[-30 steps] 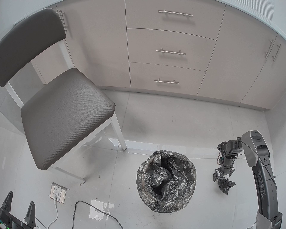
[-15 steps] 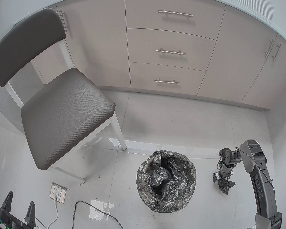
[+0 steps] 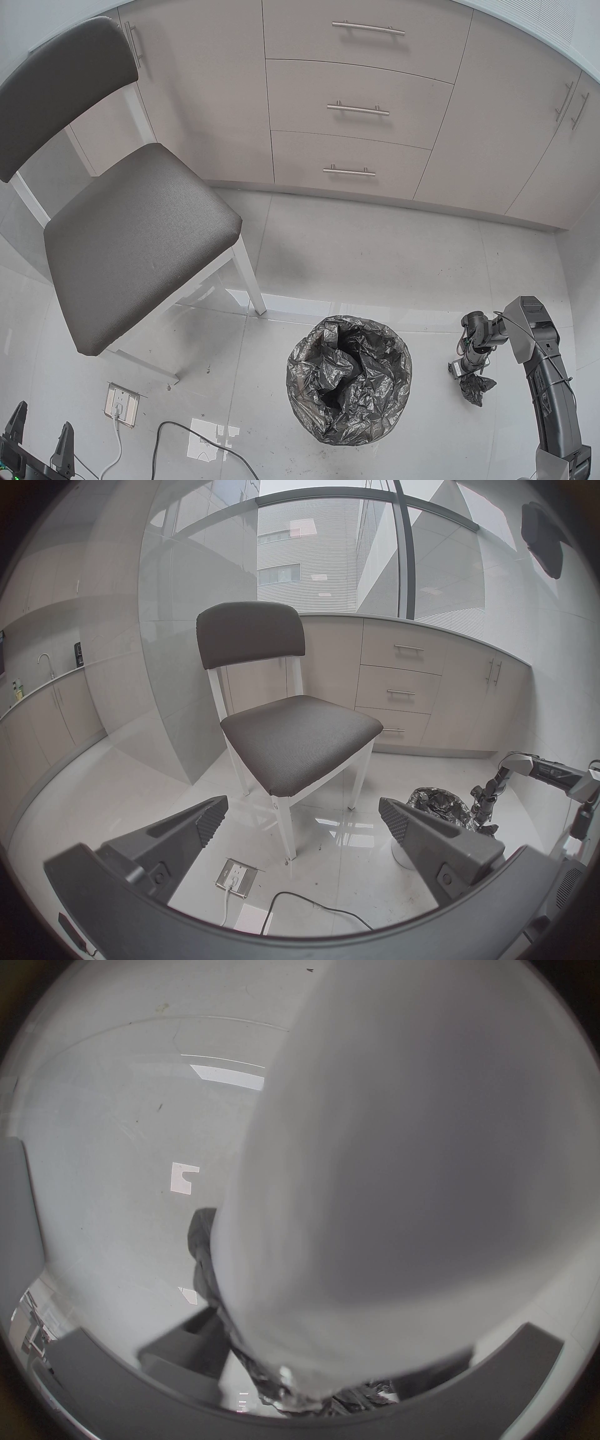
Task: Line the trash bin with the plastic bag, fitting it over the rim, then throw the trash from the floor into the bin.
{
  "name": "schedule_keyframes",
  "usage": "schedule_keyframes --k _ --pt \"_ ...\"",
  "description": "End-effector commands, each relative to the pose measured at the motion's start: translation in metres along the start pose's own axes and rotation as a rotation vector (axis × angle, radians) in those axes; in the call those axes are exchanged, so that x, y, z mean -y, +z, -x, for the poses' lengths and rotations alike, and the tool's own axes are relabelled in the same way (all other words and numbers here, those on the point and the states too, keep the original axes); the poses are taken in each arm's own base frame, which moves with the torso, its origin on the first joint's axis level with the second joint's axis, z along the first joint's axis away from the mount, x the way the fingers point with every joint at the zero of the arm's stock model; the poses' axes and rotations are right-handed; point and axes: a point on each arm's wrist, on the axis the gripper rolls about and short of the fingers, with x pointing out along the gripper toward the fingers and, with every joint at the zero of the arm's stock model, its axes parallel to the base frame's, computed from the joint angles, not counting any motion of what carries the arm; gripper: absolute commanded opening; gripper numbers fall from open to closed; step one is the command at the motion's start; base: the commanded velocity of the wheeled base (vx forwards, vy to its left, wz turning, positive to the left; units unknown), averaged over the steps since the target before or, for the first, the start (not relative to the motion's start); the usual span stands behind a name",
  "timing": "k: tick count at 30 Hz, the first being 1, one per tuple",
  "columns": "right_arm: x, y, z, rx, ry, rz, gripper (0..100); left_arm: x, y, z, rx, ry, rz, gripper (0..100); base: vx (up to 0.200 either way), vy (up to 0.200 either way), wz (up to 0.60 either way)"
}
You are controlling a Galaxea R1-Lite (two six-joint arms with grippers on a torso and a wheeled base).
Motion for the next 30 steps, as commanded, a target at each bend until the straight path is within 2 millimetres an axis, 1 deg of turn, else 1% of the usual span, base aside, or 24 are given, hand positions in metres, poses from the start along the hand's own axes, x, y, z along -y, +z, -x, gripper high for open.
schedule_keyframes --k 1,9,11,15,17,19,24,26,30 --pt "0.0 -0.001 -0.002 -0.004 0.002 0.0 0 0.0 -0.003 0.0 0.006 0.0 0.001 100 0.0 0.0 0.0" --pt "-0.003 -0.001 -0.001 -0.008 -0.001 0.001 0 0.0 -0.003 0.0 0.006 0.0 0.001 100 0.0 0.0 0.0" --pt "-0.001 0.004 0.006 0.004 -0.003 -0.002 0 0.0 -0.003 0.0 0.006 0.0 0.001 100 0.0 0.0 0.0" --pt "0.006 0.015 0.03 0.011 -0.004 0.0 0 0.0 -0.003 0.0 0.006 0.002 0.001 100 0.0 0.0 0.0" --pt "0.013 0.023 0.051 0.01 -0.002 0.001 0 0.0 -0.003 0.0 0.006 0.0 0.001 100 0.0 0.0 0.0" --pt "0.016 0.029 0.064 0.021 -0.005 0.001 0 0.0 -0.003 0.0 0.006 0.002 0.001 100 0.0 0.0 0.0" --pt "0.021 0.047 0.121 0.052 -0.004 0.019 0 0.0 -0.003 0.0 0.008 0.0 0.001 100 0.0 0.0 0.0" --pt "0.023 0.051 0.143 0.06 -0.003 0.028 0 0.0 -0.003 0.0 0.006 0.0 0.001 100 0.0 0.0 0.0" --pt "0.028 0.058 0.181 0.086 -0.005 0.038 0 0.0 -0.003 0.0 0.006 0.0 0.001 100 0.0 0.0 0.0"
